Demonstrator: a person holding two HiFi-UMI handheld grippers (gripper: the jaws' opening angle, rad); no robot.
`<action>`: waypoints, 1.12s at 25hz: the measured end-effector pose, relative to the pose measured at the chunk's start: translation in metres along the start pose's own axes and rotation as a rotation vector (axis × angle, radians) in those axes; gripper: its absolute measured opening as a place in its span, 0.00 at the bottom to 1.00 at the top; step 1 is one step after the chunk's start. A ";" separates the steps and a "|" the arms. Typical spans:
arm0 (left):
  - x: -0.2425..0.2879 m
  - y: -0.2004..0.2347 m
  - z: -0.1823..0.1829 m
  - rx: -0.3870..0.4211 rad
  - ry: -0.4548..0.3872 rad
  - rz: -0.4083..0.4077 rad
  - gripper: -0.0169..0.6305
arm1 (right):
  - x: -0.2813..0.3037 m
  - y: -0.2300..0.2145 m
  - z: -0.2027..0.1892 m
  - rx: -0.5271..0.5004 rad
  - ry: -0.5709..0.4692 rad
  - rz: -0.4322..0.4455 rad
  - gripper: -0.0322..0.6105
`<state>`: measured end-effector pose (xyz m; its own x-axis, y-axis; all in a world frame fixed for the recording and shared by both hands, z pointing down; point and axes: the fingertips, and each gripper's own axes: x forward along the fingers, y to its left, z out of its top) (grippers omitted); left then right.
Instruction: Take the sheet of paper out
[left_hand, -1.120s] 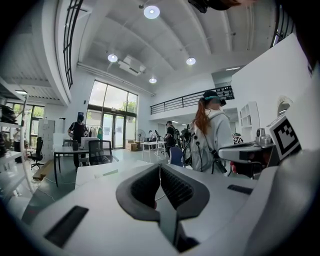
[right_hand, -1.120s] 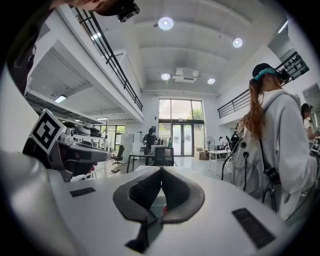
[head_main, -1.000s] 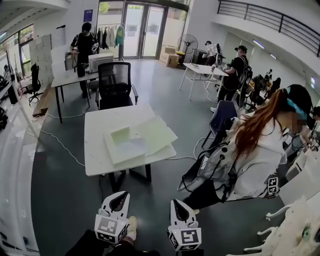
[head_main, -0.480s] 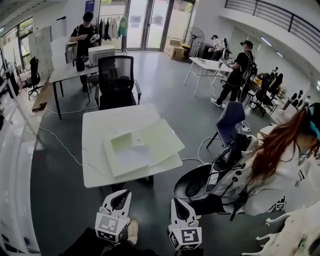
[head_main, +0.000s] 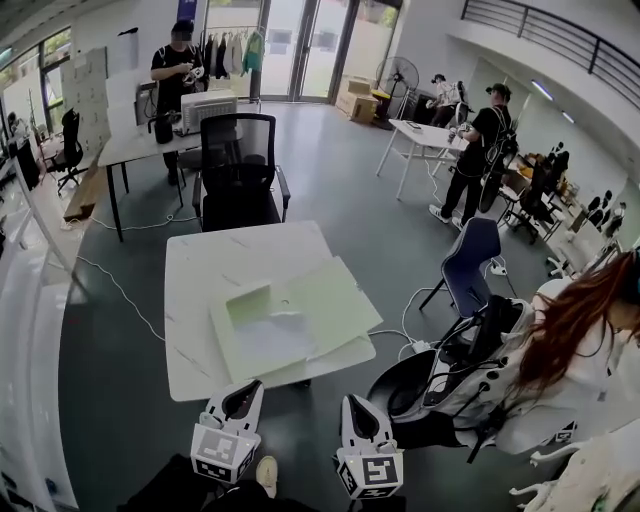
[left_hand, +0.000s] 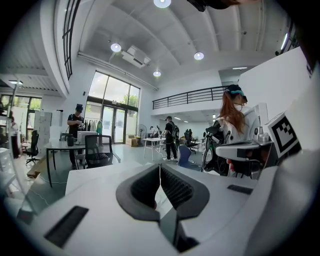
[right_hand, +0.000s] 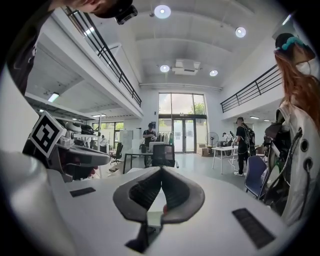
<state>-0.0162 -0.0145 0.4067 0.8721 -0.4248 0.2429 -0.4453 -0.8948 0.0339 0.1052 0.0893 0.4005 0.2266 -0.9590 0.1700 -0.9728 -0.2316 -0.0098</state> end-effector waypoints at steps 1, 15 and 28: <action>0.006 0.007 0.002 0.001 -0.002 0.000 0.06 | 0.009 0.000 0.002 -0.001 -0.003 0.001 0.08; 0.047 0.079 0.004 -0.029 0.002 0.046 0.06 | 0.102 0.007 0.012 -0.021 0.012 0.039 0.08; 0.135 0.133 -0.023 -0.112 0.062 0.208 0.06 | 0.233 -0.022 -0.026 -0.032 0.109 0.233 0.08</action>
<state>0.0380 -0.1876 0.4663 0.7466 -0.5863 0.3144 -0.6369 -0.7664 0.0833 0.1786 -0.1252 0.4656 -0.0088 -0.9622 0.2720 -0.9995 0.0005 -0.0304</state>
